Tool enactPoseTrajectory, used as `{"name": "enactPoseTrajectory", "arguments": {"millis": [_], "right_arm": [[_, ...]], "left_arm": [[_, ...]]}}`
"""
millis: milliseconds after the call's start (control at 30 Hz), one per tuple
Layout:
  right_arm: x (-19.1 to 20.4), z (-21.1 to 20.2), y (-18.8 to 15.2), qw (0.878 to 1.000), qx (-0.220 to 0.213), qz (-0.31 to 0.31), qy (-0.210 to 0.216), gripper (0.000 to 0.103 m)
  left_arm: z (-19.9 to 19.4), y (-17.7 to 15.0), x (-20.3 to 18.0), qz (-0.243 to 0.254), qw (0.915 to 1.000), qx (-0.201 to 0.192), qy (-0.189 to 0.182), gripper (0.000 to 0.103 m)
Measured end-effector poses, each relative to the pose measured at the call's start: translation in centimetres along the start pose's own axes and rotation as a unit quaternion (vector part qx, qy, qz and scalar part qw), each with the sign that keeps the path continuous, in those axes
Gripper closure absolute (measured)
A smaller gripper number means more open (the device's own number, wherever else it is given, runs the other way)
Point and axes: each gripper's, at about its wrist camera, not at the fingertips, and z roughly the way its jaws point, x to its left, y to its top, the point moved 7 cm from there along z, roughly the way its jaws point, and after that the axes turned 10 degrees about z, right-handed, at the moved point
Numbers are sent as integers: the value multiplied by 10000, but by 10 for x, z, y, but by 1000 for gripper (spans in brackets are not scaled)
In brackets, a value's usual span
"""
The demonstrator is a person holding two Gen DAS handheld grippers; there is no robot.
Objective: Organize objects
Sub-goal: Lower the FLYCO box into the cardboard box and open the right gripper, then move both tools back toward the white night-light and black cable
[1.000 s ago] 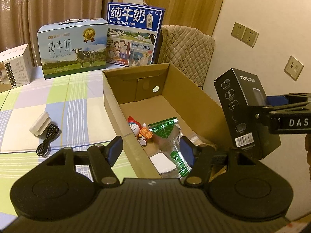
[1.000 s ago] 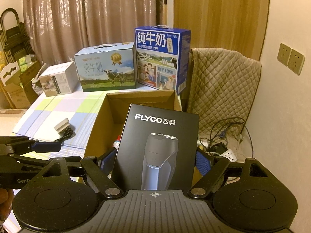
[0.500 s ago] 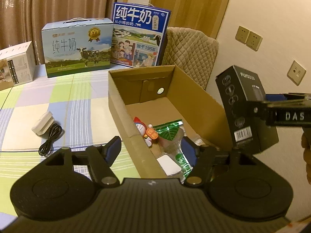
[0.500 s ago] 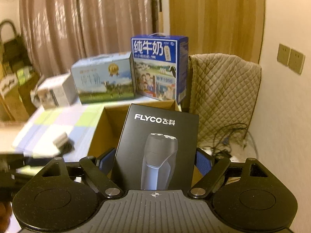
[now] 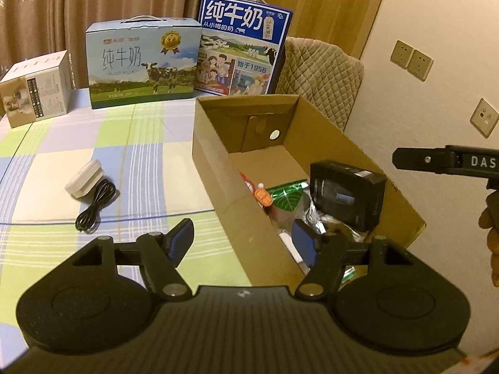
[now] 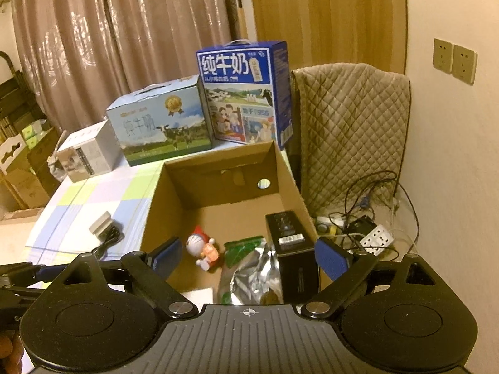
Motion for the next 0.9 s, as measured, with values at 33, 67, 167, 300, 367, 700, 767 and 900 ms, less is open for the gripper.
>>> {"name": "enactPoseTrajectory", "arguments": {"millis": [33,67,167,300,367,700,767,900], "right_arm": [[3,-4,-2,10000,-3,-11,13,14],[6,-8,-4,10000,2,-24,25,14],[19,-18,-12,9999,33,-103,77,14],[39,-32,-22,9996,41,-213,164,14],[51,-40,-27,9994,20,-267,223,14],[113,-63,-49,9975,-84,-517,466,14],[123,-65,-55,9971,-76,-545,531,14],[144,-63,-70,9959,-7,-623,660,14]], "left_arm": [[-3,-2,1,-14,10000,1,7,38],[-7,-4,2,-24,10000,0,19,38],[-19,-12,4,-55,10000,-8,44,36],[-35,-22,10,-56,9999,-5,117,33],[-43,-27,12,-45,9999,7,158,32],[-92,-58,38,-124,9993,-59,351,23],[-103,-66,47,-192,9990,-87,399,20],[-122,-84,69,-352,9977,-115,564,16]]}}
